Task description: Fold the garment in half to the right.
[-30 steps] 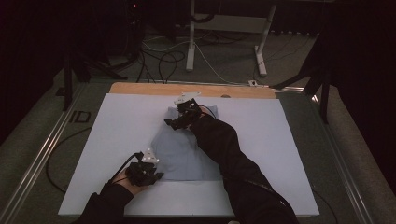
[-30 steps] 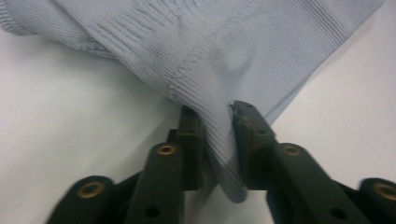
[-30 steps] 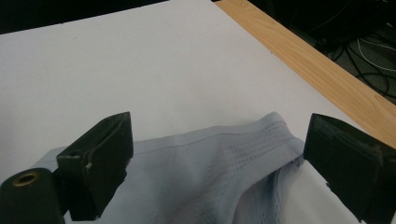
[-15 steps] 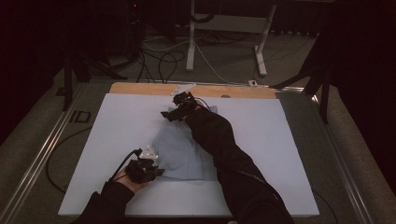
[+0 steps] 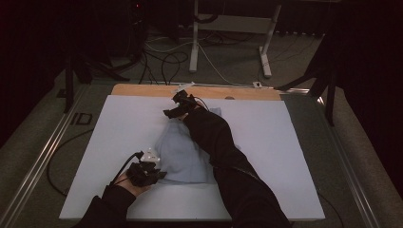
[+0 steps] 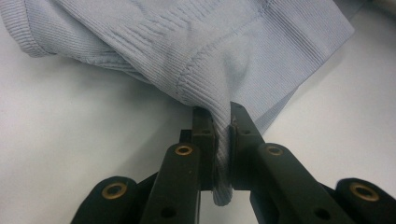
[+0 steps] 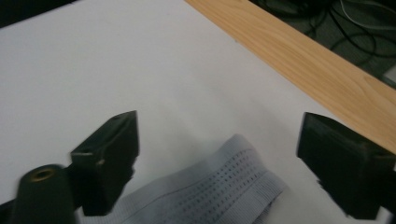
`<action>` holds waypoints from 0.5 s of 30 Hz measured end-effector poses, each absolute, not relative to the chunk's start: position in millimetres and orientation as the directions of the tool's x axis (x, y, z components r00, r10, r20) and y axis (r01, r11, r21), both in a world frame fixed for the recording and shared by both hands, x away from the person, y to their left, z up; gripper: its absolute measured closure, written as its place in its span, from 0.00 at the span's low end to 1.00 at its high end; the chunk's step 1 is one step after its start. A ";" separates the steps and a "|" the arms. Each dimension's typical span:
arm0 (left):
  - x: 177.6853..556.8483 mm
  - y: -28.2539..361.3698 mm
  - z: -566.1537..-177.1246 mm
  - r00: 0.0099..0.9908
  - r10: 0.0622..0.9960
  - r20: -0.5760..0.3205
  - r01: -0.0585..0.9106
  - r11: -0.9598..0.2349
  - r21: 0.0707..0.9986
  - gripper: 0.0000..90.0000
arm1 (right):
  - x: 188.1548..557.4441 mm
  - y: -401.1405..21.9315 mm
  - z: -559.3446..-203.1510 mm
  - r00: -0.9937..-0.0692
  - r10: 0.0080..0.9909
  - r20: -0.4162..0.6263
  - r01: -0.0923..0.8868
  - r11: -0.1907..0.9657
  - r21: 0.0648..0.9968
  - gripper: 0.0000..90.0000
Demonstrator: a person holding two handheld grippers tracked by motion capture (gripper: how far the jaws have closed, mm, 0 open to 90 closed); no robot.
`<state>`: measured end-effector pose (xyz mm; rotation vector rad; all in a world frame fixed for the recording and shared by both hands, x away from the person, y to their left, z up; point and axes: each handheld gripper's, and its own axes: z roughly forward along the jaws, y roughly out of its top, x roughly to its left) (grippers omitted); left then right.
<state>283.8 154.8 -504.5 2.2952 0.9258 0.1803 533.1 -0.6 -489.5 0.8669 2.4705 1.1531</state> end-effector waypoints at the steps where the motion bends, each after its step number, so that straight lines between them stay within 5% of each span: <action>1: 284.0 155.0 -504.5 0.742 0.662 -0.108 0.573 -0.542 0.615 0.95 | 534.6 1.2 -490.9 -0.778 0.628 -0.001 0.408 0.507 0.759 0.21; 15: 284.1 154.9 -505.6 0.742 0.662 -0.110 0.576 -0.545 0.609 0.95 | 544.5 20.8 -510.7 -0.741 0.666 -0.083 0.459 0.594 0.661 0.40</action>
